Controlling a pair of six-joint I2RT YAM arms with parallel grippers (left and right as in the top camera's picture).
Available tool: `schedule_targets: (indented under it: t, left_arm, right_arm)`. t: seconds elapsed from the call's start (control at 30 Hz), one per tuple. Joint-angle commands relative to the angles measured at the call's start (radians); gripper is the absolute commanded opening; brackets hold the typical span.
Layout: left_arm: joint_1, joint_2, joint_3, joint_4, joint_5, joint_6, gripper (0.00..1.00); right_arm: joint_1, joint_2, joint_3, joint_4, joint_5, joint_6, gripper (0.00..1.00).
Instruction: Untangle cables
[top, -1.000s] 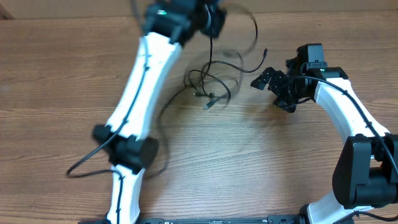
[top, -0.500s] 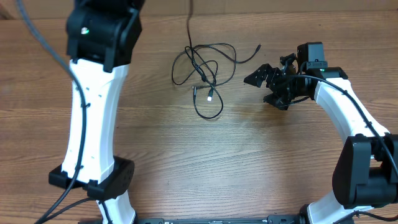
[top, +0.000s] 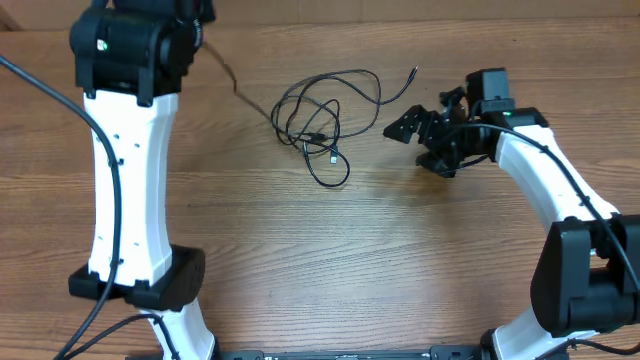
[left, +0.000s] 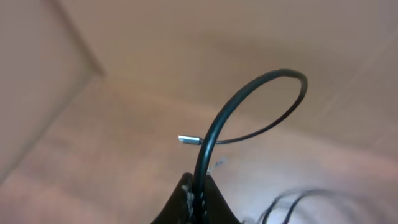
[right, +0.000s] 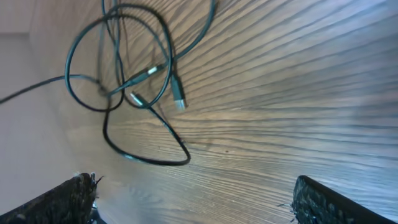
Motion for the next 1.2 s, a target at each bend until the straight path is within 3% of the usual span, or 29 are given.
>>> schedule_targets:
  t: [0.0, 0.23, 0.43, 0.57, 0.7, 0.97, 1.13, 1.17]
  left_arm:
    - [0.030, 0.080, 0.009, -0.104, 0.058, -0.070, 0.04]
    - [0.054, 0.270, 0.009, -0.340, 0.040, -0.071, 0.04]
    - [0.054, 0.430, -0.056, -0.340, 0.229, 0.021, 0.04]
    - [0.054, 0.489, -0.126, -0.340, 0.234, 0.044, 0.04]
    - [0.063, 0.500, -0.228, -0.340, 0.304, 0.125, 0.16]
    - [0.083, 0.500, -0.441, -0.293, 0.406, 0.163, 0.18]
    - [0.085, 0.500, -0.471, -0.201, 0.538, 0.183, 0.33]
    - [0.084, 0.500, -0.471, -0.181, 0.539, 0.183, 0.43]
  right_arm:
    - [0.035, 0.007, 0.000, 0.006, 0.050, 0.005, 1.00]
    - [0.102, 0.007, 0.000, 0.047, 0.060, 0.004, 0.94]
    - [0.181, 0.009, 0.000, 0.146, 0.078, 0.008, 0.82]
    - [0.237, 0.013, 0.000, 0.173, 0.220, 0.093, 0.79]
    - [0.275, 0.015, 0.000, 0.174, 0.354, 0.183, 0.79]
    - [0.307, 0.031, 0.000, 0.214, 0.366, 0.194, 0.79]
    - [0.315, 0.037, 0.000, 0.242, 0.367, 0.194, 0.80]
    - [0.315, 0.037, 0.000, 0.243, 0.367, 0.194, 0.80]
